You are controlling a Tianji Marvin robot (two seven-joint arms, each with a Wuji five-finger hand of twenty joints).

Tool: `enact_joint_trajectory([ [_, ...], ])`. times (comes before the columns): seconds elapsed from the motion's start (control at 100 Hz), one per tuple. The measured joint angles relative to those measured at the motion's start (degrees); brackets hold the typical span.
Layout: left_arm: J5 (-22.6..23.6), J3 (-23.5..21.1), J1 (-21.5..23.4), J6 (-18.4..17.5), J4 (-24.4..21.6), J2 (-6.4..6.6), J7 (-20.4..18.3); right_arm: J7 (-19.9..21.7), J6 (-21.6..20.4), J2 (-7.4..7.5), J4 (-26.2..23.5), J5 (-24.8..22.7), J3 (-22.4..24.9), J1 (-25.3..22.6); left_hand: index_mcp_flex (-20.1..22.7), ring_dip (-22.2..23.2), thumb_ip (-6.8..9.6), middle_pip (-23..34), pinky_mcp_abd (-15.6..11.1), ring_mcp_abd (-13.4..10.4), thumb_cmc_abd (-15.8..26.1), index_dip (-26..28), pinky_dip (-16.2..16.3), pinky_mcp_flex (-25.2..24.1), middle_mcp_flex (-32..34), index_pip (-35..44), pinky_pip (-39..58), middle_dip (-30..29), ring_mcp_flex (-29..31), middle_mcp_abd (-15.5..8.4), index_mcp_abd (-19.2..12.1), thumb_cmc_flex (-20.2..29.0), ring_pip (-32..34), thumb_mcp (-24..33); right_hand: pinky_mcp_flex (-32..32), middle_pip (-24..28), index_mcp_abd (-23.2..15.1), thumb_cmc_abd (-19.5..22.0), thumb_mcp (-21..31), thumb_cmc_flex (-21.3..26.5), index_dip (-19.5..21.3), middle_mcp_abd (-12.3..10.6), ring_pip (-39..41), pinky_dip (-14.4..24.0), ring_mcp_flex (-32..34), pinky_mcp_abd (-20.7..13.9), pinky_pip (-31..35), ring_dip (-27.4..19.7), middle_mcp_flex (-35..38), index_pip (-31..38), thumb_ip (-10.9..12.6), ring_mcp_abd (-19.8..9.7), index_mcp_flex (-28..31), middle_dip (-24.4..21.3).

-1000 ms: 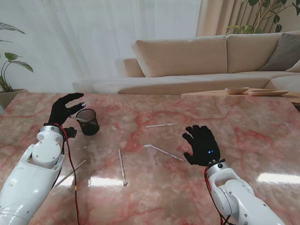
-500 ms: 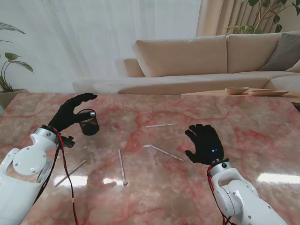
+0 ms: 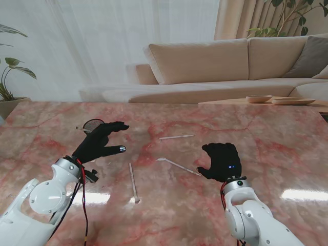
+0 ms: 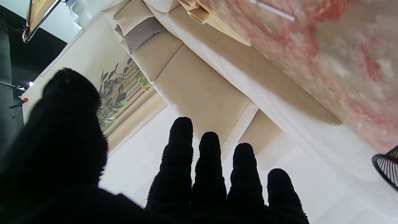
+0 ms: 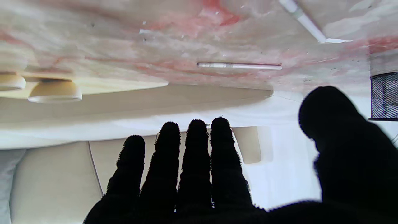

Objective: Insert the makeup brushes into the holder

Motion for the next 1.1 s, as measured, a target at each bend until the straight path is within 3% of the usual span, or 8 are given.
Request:
enact_joint_trajectory([
  [0.21,0.27,1.81,1.04,0.8,0.1,-0.38,0.63,1.05,6.65,-0.85,-0.67,5.95,-4.09,0.41,0.0,0.0,0.0,0.0,0.0,-0.01,0.0,0.0,-0.01,0.0,0.0,0.01,0.0,0.0,0.0,0.01,0.01,0.0,0.0,0.0,-3.39,1.3,-0.42,-2.17,1.0,3.34,3.71,0.11,1.62,0.0,-6.14,0.16,-1.43,1.18,-3.09,3.89,0.0,0.55,3.03,3.19],
  [0.41,0.18,3.3,1.19,1.18,0.54,-0.5,1.0,-0.58,9.03,-1.79,1.48,7.63,-7.93,2.22,0.0,0.0,0.0,0.0,-0.01,-0.01,0.0,0.17,-0.01,0.0,0.0,0.04,0.0,-0.01,0.0,0.02,0.01,0.0,0.0,0.02,-4.92,1.79,-1.46,-8.02,16.65,6.08,8.13,0.13,1.93,0.0,-9.82,-0.2,-2.99,1.23,-7.25,5.81,0.0,0.02,4.33,3.53],
  [0.51,0.35,3.99,1.11,1.17,1.07,-0.55,1.1,-1.36,10.75,-2.21,3.0,9.51,-9.58,3.16,0.0,0.0,0.0,0.0,-0.01,-0.01,0.0,0.17,-0.01,0.0,0.0,0.13,0.0,-0.01,0.0,0.02,0.01,0.0,0.0,0.05,-5.45,2.11,-1.44,-8.56,20.73,7.45,9.45,0.13,1.38,0.0,-10.28,-0.35,-3.59,1.23,-8.44,6.43,0.0,0.0,4.33,3.53],
  [0.69,0.35,4.85,0.91,1.2,2.13,-0.7,1.56,-3.98,13.83,-3.31,6.75,13.12,-11.9,4.92,0.0,0.0,0.1,0.0,-0.01,-0.01,0.09,0.69,-0.01,0.0,0.0,0.69,0.0,-0.01,0.0,0.02,0.01,0.0,0.0,0.71,-5.47,3.05,-1.4,-8.58,20.8,7.45,10.96,0.13,1.39,0.0,-10.28,-0.53,-3.62,1.23,-9.29,7.31,0.0,0.0,5.9,3.53],
  [1.1,0.09,5.26,0.89,1.7,2.57,-0.97,2.16,-8.81,15.51,-5.62,13.05,18.85,-14.18,8.0,0.01,0.0,0.26,0.0,-0.01,-0.01,0.31,0.76,-0.01,0.0,0.0,1.41,0.0,-0.01,0.0,0.05,0.02,0.0,0.0,1.95,-5.47,4.77,-1.36,-8.77,19.88,8.79,14.04,0.18,2.65,0.01,-10.28,-0.53,-3.62,1.23,-9.01,11.11,0.0,0.0,9.83,3.54],
])
